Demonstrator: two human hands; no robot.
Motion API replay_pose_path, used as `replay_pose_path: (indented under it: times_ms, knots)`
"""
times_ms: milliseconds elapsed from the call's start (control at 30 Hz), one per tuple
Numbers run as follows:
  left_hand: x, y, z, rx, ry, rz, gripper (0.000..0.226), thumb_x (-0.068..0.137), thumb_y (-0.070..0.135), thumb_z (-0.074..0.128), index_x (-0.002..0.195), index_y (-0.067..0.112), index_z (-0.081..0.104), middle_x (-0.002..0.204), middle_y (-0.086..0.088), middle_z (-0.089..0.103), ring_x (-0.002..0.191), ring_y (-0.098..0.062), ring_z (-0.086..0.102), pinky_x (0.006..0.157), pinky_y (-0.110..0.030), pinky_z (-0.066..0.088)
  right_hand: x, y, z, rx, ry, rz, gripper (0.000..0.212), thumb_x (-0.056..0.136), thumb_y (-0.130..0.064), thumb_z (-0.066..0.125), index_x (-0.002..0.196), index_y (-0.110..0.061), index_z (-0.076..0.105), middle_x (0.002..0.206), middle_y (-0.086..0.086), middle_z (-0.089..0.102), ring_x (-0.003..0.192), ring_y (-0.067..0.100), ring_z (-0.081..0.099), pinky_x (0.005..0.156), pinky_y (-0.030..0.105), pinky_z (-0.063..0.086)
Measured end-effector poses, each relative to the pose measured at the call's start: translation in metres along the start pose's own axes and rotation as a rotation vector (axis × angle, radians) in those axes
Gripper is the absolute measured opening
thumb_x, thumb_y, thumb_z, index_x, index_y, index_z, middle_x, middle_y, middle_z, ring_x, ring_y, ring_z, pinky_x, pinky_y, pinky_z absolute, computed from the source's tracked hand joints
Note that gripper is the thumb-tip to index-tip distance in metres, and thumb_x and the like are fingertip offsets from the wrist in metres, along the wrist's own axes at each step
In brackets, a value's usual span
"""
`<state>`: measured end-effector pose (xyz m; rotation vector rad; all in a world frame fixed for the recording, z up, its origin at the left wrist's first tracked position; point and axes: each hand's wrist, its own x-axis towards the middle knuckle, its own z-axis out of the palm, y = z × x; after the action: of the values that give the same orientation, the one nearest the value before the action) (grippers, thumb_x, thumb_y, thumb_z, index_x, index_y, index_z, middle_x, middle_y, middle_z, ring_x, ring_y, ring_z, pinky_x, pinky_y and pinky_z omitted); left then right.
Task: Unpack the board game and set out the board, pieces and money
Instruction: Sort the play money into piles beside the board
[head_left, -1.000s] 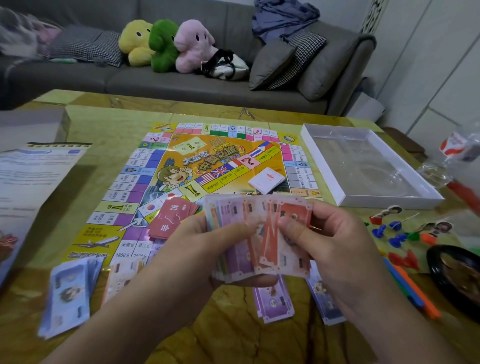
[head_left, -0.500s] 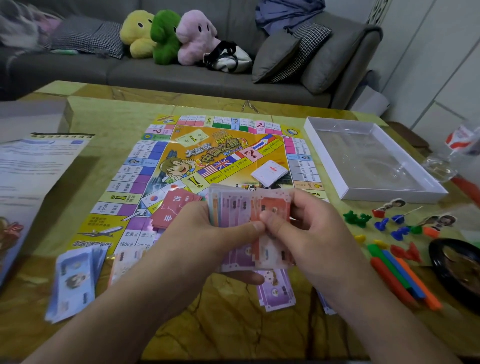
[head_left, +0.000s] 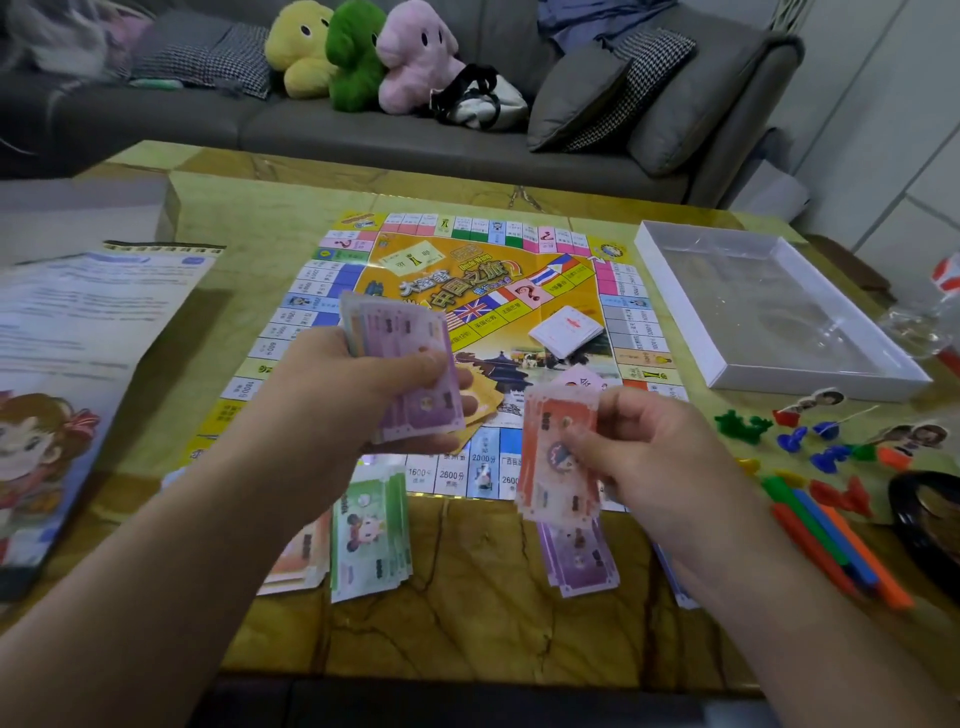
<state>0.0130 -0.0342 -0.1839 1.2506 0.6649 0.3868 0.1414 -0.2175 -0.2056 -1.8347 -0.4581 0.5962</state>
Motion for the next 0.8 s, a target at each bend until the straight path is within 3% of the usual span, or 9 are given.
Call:
replay_pose_path:
  times_ms: [100, 133, 233, 367, 500, 633, 700, 800]
  knots:
    - [0.001, 0.003, -0.006, -0.033, 0.024, 0.001, 0.025, 0.097, 0.005, 0.065, 0.122, 0.002, 0.063, 0.094, -0.017, 0.080, 0.085, -0.033, 0.080, 0.060, -0.041, 0.066, -0.006, 0.008, 0.023, -0.264, -0.039, -0.049, 0.011, 0.099, -0.015, 0.072, 0.093, -0.024, 0.070, 0.083, -0.007, 0.077, 0.070, 0.004, 0.075, 0.056, 0.027, 0.060]
    - [0.001, 0.004, -0.007, -0.040, 0.027, 0.003, 0.024, 0.098, 0.005, 0.065, 0.122, 0.003, 0.062, 0.094, -0.017, 0.080, 0.084, -0.032, 0.080, 0.059, -0.040, 0.066, -0.008, 0.011, 0.032, -0.339, -0.045, -0.083, 0.010, 0.099, -0.019, 0.071, 0.093, -0.026, 0.067, 0.081, -0.007, 0.074, 0.069, 0.005, 0.072, 0.053, 0.030, 0.058]
    - [0.002, 0.005, -0.008, -0.050, 0.033, 0.008, 0.025, 0.098, 0.005, 0.065, 0.122, 0.004, 0.062, 0.094, -0.017, 0.080, 0.083, -0.032, 0.080, 0.058, -0.040, 0.065, -0.013, 0.020, 0.057, -0.504, -0.074, -0.134, 0.012, 0.101, -0.027, 0.065, 0.099, -0.035, 0.056, 0.077, -0.002, 0.065, 0.069, 0.009, 0.066, 0.061, 0.044, 0.059]
    - [0.000, 0.005, -0.008, -0.041, 0.022, 0.018, 0.026, 0.098, 0.005, 0.064, 0.124, 0.003, 0.062, 0.093, -0.016, 0.080, 0.083, -0.032, 0.080, 0.061, -0.043, 0.066, -0.019, 0.025, 0.080, -0.639, -0.113, -0.179, 0.039, 0.101, -0.029, 0.065, 0.128, -0.042, 0.041, 0.091, -0.008, 0.064, 0.092, 0.013, 0.067, 0.071, 0.038, 0.063]
    - [0.001, 0.006, -0.010, -0.045, 0.007, 0.014, 0.030, 0.098, 0.007, 0.065, 0.128, 0.004, 0.060, 0.095, -0.014, 0.081, 0.083, -0.031, 0.080, 0.062, -0.043, 0.066, -0.023, 0.024, 0.092, -0.736, -0.064, -0.267, 0.051, 0.099, -0.040, 0.065, 0.136, -0.040, 0.030, 0.099, -0.013, 0.059, 0.095, 0.011, 0.063, 0.073, 0.025, 0.058]
    - [0.001, 0.006, -0.008, -0.047, -0.007, 0.017, 0.027, 0.098, 0.007, 0.066, 0.124, 0.002, 0.062, 0.094, -0.016, 0.080, 0.083, -0.032, 0.080, 0.060, -0.043, 0.065, -0.030, 0.020, 0.093, -0.854, -0.059, -0.389, 0.058, 0.103, -0.049, 0.054, 0.149, -0.037, 0.021, 0.104, -0.013, 0.055, 0.099, 0.008, 0.057, 0.084, 0.022, 0.054]
    - [0.000, 0.005, -0.005, -0.051, -0.017, 0.008, 0.025, 0.097, 0.007, 0.067, 0.122, 0.002, 0.062, 0.093, -0.016, 0.080, 0.082, -0.033, 0.080, 0.059, -0.043, 0.065, -0.032, 0.020, 0.094, -0.943, -0.067, -0.423, 0.056, 0.104, -0.051, 0.050, 0.151, -0.034, 0.024, 0.099, -0.011, 0.051, 0.095, 0.009, 0.052, 0.085, 0.024, 0.050]
    - [-0.001, 0.003, -0.003, -0.044, -0.038, 0.006, 0.024, 0.097, 0.008, 0.067, 0.120, 0.003, 0.063, 0.093, -0.016, 0.080, 0.084, -0.033, 0.080, 0.064, -0.048, 0.066, -0.032, 0.024, 0.097, -1.053, -0.009, -0.525, 0.049, 0.090, -0.050, 0.068, 0.129, -0.028, 0.047, 0.075, -0.012, 0.041, 0.070, 0.010, 0.049, 0.066, 0.028, 0.054]
